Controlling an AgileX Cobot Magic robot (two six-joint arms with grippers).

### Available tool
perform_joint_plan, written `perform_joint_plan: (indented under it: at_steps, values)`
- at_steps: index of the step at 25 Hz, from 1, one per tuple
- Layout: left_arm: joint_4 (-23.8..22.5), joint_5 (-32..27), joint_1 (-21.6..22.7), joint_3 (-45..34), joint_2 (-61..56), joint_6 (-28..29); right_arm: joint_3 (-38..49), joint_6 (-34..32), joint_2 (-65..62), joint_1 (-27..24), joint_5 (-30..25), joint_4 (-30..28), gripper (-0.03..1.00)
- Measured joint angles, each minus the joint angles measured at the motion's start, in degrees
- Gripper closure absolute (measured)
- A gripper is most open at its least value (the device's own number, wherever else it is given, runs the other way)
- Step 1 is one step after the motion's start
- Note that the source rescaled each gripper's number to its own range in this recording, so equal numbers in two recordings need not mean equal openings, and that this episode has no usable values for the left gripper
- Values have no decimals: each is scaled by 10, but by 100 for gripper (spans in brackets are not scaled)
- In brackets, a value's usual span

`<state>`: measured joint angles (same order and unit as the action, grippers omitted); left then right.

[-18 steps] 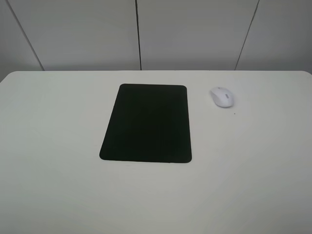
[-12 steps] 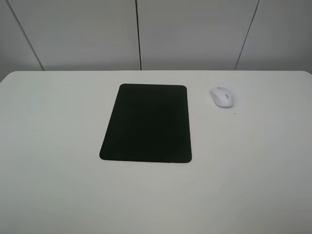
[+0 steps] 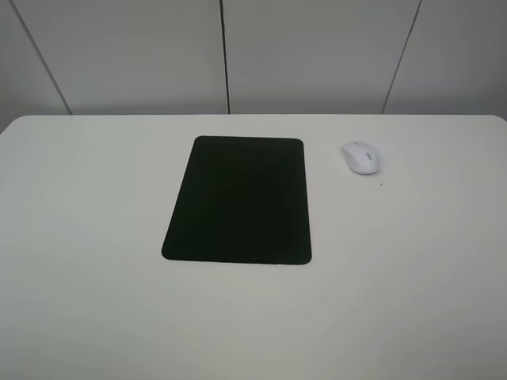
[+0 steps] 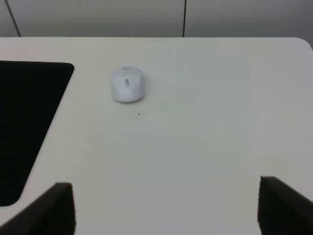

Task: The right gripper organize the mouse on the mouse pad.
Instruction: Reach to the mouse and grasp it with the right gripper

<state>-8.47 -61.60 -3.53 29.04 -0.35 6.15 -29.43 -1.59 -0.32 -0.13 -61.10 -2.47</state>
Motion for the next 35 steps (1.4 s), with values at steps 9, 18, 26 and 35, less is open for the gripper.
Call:
perform_joint_plan:
  at_steps: [9, 18, 26, 35]
  values:
    - [0, 0, 0, 0, 0, 0, 0, 0, 0, 0, 0, 1, 31]
    - [0, 0, 0, 0, 0, 0, 0, 0, 0, 0, 0, 1, 31]
    - [0, 0, 0, 0, 0, 0, 0, -1, 0, 0, 0, 0, 31]
    - [0, 0, 0, 0, 0, 0, -21, -2, 192, 0, 73, -4, 30]
